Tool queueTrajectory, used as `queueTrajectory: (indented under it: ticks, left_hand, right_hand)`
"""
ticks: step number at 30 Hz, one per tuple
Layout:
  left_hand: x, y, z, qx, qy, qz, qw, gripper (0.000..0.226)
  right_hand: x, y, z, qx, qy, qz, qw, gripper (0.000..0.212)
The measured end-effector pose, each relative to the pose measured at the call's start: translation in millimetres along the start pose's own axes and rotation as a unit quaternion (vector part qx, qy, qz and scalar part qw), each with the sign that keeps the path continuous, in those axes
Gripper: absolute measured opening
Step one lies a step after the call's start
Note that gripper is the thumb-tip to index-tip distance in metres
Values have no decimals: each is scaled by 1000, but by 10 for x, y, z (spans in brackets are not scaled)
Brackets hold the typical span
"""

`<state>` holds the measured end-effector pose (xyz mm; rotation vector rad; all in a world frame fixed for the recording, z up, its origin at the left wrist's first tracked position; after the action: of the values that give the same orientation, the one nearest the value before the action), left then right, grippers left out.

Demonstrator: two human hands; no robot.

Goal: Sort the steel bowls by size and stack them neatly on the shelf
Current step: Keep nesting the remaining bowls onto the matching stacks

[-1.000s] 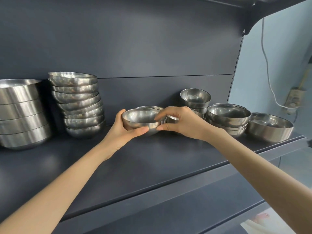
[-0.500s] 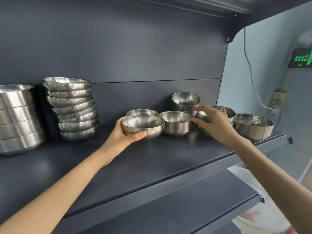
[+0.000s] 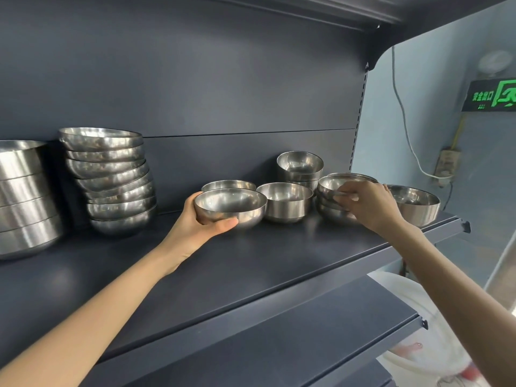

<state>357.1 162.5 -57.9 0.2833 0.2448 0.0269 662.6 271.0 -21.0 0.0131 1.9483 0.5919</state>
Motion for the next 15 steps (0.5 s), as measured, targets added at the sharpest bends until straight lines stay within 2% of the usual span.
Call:
queueTrajectory:
  ticks: [4,9,13,15]
  left_hand:
    - [-9,14,-5,1,1,4,1000,95]
    - [-9,30,-14,2,3,17,1000,79]
    - [-1,9,-13,1,2,5,1000,91]
    - [11,10,-13,-1,4,1,1000,88]
  right_hand:
    - [-29,-2,39,21,21,-18,999,16]
    - [-42,-7,-5,16,54,24,998,19]
    - [-66,-33,-113,10,74,52,996,16]
    - [-94,-40,-215,-11,100,64,993,16]
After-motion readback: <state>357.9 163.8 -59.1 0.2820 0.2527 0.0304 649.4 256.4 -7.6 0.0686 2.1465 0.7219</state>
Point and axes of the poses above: each hand's wrist, its own y-axis towards the middle knuckle, its own x-axis out of the palm, z = x × y, the point moved 1 cm from there along y, towards the middle knuckle, and after that the axes turned 11 degrees about -z, right-handed, at the moved point
